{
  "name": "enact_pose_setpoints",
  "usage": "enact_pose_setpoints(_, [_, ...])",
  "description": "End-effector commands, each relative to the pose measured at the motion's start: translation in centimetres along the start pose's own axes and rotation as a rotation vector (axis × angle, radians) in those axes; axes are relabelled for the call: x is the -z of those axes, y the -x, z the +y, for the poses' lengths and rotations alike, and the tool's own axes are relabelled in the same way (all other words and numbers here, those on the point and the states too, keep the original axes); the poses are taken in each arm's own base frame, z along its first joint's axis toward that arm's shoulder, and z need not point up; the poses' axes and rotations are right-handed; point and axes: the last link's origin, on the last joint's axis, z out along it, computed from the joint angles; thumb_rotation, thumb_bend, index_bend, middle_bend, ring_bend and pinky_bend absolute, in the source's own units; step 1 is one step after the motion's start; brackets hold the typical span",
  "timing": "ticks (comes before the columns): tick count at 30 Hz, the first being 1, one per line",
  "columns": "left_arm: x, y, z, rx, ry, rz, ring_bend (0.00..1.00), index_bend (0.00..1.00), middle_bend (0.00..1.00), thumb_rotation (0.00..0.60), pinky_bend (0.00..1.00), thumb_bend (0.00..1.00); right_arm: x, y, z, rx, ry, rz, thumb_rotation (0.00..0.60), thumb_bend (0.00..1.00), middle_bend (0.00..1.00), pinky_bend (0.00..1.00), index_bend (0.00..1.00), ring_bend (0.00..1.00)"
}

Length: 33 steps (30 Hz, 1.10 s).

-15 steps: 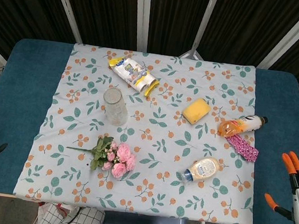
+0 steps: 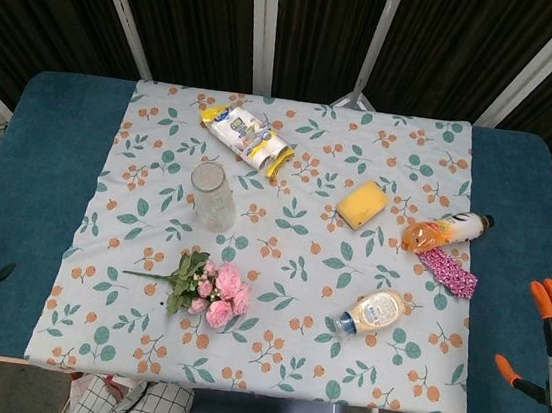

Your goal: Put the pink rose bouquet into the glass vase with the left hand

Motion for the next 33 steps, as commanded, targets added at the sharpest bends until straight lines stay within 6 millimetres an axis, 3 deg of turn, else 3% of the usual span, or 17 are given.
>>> enact_pose_setpoints(1, [0.1,0.0,0.0,0.015,-0.019,-0.003,0.0,0.13,0.07,0.6,0.0,0.24,0.0,0.0,0.1,-0.004,0.006,0.001,0.6,0.24,0.03,0.0,0.08,0.09])
enact_pose_setpoints(13, [-1.0,2.0,2.4,0.061,0.031,-0.115,0.0,0.12,0.05,0.6,0.0,0.17,-0.1,-0.1,0.5,-0.028,0.017,-0.006,0.6,0.24,0.03,0.0,0.08,0.09])
enact_pose_setpoints(21, [-2.9,3.8,6.6,0.041,0.16,-0.293,0.0,0.12,0.05,0.6,0.0,0.16,-0.2,-0.3,0.6,-0.035,0.022,-0.002,0.6,0.24,0.03,0.0,0.08,0.09])
enact_pose_setpoints(33, [-4.7,8.9,12.0,-0.036,0.245,-0.487,0.0,0.11,0.05,0.6,0.0,0.15,-0.4,-0.3,0.9,-0.054,0.037,0.002,0.6,0.24,0.03,0.0,0.08,0.09])
